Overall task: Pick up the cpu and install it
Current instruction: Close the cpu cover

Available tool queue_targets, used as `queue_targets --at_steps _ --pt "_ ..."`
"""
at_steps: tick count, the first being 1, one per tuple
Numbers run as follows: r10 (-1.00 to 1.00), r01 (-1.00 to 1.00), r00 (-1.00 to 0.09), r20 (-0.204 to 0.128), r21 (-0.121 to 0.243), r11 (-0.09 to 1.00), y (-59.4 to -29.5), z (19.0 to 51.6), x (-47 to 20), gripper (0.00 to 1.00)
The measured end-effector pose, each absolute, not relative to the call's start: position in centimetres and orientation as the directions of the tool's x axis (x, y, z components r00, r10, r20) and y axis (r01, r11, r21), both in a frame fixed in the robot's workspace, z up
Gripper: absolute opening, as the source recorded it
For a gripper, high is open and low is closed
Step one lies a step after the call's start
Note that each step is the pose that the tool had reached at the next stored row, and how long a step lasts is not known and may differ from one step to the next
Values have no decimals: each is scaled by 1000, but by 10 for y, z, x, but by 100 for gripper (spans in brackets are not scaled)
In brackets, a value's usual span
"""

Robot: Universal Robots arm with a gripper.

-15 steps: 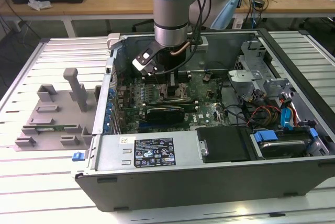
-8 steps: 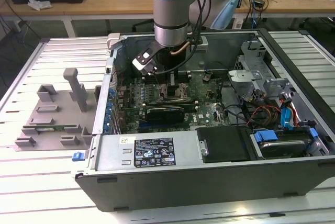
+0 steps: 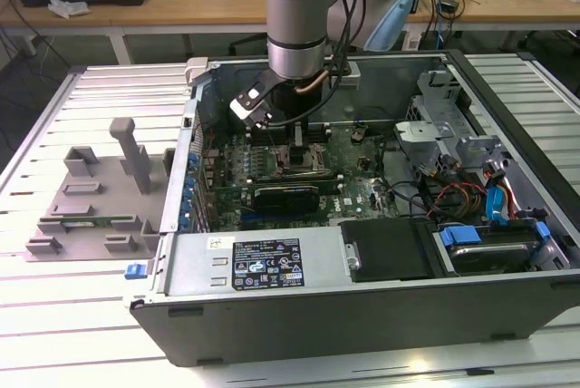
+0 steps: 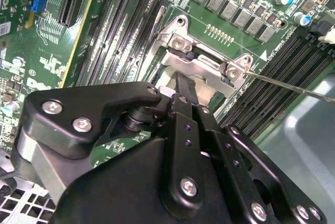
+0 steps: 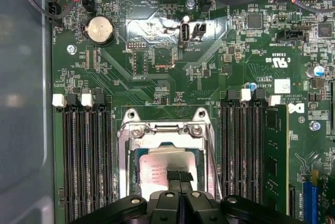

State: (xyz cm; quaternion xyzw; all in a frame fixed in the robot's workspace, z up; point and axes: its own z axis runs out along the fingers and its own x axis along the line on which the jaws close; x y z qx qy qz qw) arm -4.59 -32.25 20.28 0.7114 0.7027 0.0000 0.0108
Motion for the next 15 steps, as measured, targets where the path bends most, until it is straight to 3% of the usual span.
queue_targets --at_steps 15 --pt "1000 1000 12 -14 16 -12 -322 212 -39 11"
